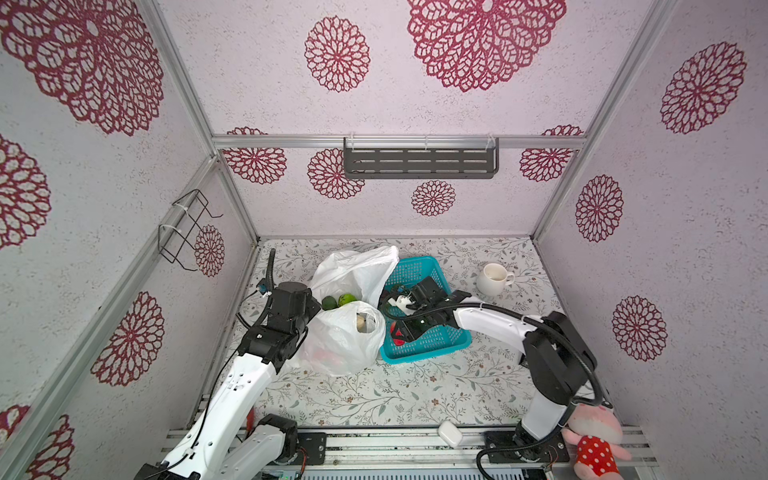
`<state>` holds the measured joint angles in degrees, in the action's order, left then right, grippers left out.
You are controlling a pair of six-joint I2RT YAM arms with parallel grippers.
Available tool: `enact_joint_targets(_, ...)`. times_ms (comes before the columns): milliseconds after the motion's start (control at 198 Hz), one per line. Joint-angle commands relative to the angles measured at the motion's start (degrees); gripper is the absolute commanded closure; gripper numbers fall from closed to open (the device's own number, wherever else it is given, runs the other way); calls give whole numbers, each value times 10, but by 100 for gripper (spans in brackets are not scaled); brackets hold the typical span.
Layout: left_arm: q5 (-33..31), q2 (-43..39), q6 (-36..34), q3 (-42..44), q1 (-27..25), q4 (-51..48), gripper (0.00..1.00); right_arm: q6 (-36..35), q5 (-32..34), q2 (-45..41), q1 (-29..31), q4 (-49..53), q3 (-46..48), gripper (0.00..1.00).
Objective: Place the fruits into the plastic bag
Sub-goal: 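Lift the peach and carry it into the white bag, then open the right gripper over the bag and withdraw toward the basket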
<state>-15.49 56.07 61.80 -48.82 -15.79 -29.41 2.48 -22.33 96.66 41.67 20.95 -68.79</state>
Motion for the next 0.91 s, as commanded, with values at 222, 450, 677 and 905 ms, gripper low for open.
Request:
enact_joint_targets(222, 5, -9, 5, 6, 4, 15, 100, -9, -96, -66, 10, -44, -98, 65)
enact_joint_targets(450, 14, -16, 13, 14, 3, 13, 100, 36, -50, 32, 15, -117, -200, 63)
enact_joint_targets(677, 21, -13, 18, 14, 3, 14, 100, 62, -28, 151, 45, -114, -316, 47)
enact_joint_targets(905, 19, -12, 21, 14, 2, 15, 100, 55, 7, 103, 56, -155, -262, 22)
